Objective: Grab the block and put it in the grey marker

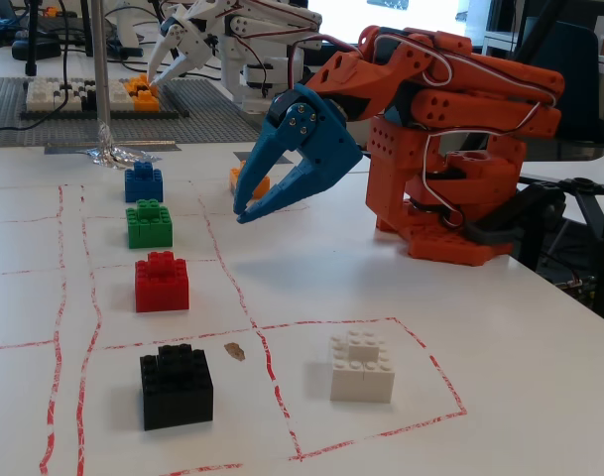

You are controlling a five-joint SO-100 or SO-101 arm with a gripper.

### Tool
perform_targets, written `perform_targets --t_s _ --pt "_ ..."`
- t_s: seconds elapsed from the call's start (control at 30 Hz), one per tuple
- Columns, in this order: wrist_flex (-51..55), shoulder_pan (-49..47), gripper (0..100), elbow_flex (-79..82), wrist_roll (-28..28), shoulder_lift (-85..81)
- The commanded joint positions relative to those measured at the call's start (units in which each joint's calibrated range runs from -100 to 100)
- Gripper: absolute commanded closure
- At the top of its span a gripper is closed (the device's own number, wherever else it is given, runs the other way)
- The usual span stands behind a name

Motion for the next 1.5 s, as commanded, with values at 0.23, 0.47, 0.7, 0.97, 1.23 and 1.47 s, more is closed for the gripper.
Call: perform_targets --t_s 0.23,0.47,0.7,0.97,1.23,1.47 --pt "-0.34 0.23 100 0.9 0.44 -2.15" --pt "-0.34 0.23 100 0.9 0.44 -2.15" --pt "-0.34 0.23 100 0.9 0.44 -2.15" --pt "-0.34 0.23 100 0.9 0.44 -2.15" --pt "-0.34 0.23 100 0.9 0.44 -2.15" --pt "-0.34 -0.39 99 0.9 1.37 -2.15"
